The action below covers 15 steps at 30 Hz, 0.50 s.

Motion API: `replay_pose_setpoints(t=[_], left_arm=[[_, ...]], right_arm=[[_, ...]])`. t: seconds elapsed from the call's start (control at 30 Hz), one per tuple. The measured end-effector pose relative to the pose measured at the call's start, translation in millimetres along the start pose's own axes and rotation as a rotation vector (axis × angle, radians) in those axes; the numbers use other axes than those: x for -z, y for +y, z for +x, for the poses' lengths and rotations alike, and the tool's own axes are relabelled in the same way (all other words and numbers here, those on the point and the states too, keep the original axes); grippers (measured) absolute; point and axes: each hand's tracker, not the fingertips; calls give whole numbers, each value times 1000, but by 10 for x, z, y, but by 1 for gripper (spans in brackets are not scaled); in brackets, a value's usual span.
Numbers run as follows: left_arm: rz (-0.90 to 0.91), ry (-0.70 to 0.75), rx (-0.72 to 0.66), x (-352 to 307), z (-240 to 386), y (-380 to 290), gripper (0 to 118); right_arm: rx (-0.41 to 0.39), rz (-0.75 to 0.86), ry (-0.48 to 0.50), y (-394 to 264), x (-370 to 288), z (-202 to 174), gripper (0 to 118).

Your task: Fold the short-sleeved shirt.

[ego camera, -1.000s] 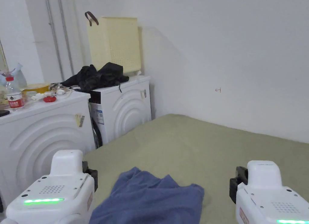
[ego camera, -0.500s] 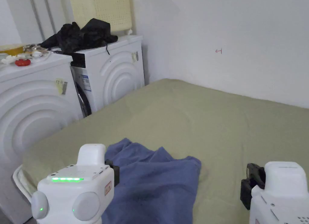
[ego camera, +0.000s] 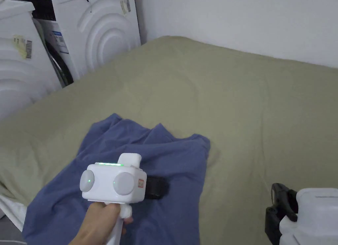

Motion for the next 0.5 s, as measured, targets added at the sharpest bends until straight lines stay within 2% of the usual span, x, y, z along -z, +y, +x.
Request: replay_pose_setpoints(t=[0.13,0.17,0.2,0.23,0.27,0.3,0.33,0.4,0.5], left_arm=[[9,23,24,10,27,17,114],[9,13,31,-13,20,29,110],[4,16,40,-47,34,37,97],[24,20,51,-149,65,50,67],[46,30,79,-302,126,55,21],[70,82,91,-428,221,46,0],[83,124,132,-481,238,44,0],[66,77,120,-544,208,93,0],[153,15,133,-950,462,205,0]], right_arm=[[-3,-35,-8,-107,-129,101,0],[2,-36,-20,-114,-181,144,0],[12,-38,-27,-117,-241,189,0],[31,-39,-33,-113,-322,252,0],[48,-34,-35,-111,-405,311,0],[55,-31,-46,-112,-510,377,0],[51,-28,-67,-114,-629,440,0],[40,-18,-108,-134,-839,571,0],[67,-8,-161,-147,-1215,776,0]])
